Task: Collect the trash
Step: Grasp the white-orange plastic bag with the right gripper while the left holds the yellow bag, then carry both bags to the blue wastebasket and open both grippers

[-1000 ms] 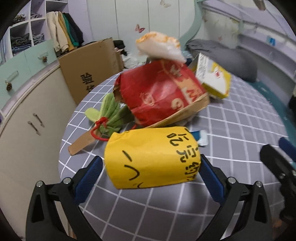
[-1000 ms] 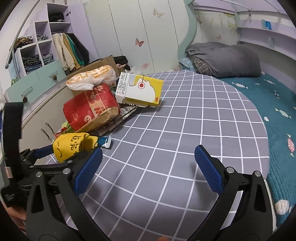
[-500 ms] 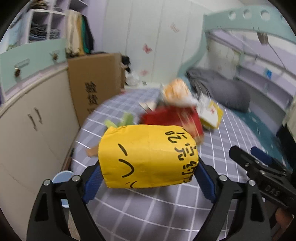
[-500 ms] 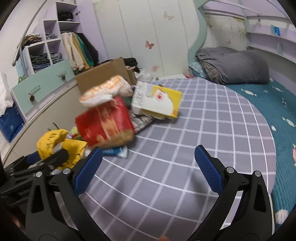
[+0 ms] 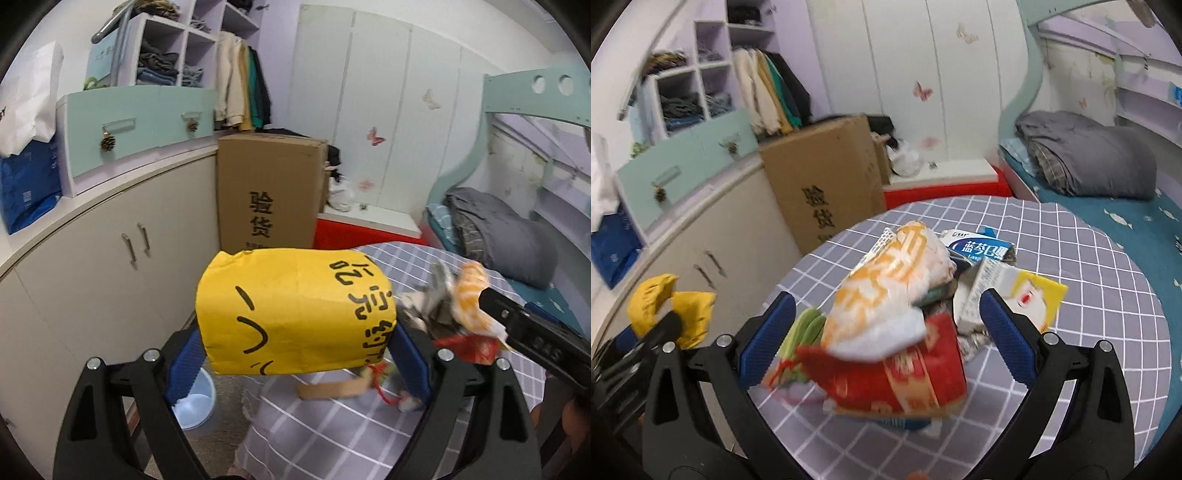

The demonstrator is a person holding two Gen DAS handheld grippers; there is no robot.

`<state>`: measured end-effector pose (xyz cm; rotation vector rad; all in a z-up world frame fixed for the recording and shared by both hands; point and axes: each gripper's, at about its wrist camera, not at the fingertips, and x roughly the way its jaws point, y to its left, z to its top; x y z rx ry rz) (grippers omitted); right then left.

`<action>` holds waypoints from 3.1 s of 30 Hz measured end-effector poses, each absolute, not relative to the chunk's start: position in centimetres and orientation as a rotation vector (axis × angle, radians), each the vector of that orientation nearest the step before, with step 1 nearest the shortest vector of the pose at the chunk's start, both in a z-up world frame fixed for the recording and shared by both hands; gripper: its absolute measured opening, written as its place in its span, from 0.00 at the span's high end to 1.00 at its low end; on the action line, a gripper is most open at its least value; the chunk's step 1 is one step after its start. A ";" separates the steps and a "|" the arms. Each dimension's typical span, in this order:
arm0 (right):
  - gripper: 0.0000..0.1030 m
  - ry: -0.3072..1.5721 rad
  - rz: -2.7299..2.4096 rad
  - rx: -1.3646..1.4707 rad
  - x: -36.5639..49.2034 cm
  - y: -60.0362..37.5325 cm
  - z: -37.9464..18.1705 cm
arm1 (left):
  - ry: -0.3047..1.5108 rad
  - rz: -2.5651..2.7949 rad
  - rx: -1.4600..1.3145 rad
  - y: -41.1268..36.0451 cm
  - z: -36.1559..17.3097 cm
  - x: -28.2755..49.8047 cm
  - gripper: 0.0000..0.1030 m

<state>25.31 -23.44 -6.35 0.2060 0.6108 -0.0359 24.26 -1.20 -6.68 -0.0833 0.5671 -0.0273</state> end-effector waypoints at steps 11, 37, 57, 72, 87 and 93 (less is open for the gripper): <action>0.49 0.709 -0.038 0.206 29.0 -24.0 -7.5 | 0.577 -0.018 -0.124 2.1 -7.5 26.2 0.16; 0.48 0.787 0.592 0.108 31.5 8.8 -14.1 | 0.726 0.415 -0.299 28.8 -15.7 23.6 0.16; 0.12 0.807 0.440 0.059 35.3 11.8 -20.7 | 0.919 0.380 -0.320 31.4 -23.6 30.3 0.16; 0.10 0.656 0.360 0.115 34.4 8.1 -17.4 | 0.919 0.339 -0.205 29.1 -21.7 35.6 0.09; 0.10 0.626 0.342 0.126 31.2 5.3 -14.1 | 0.826 0.325 -0.313 28.0 -17.3 29.9 0.09; 0.09 0.577 0.327 0.138 28.2 2.8 -11.3 | 0.746 0.301 -0.309 24.9 -13.6 26.2 0.09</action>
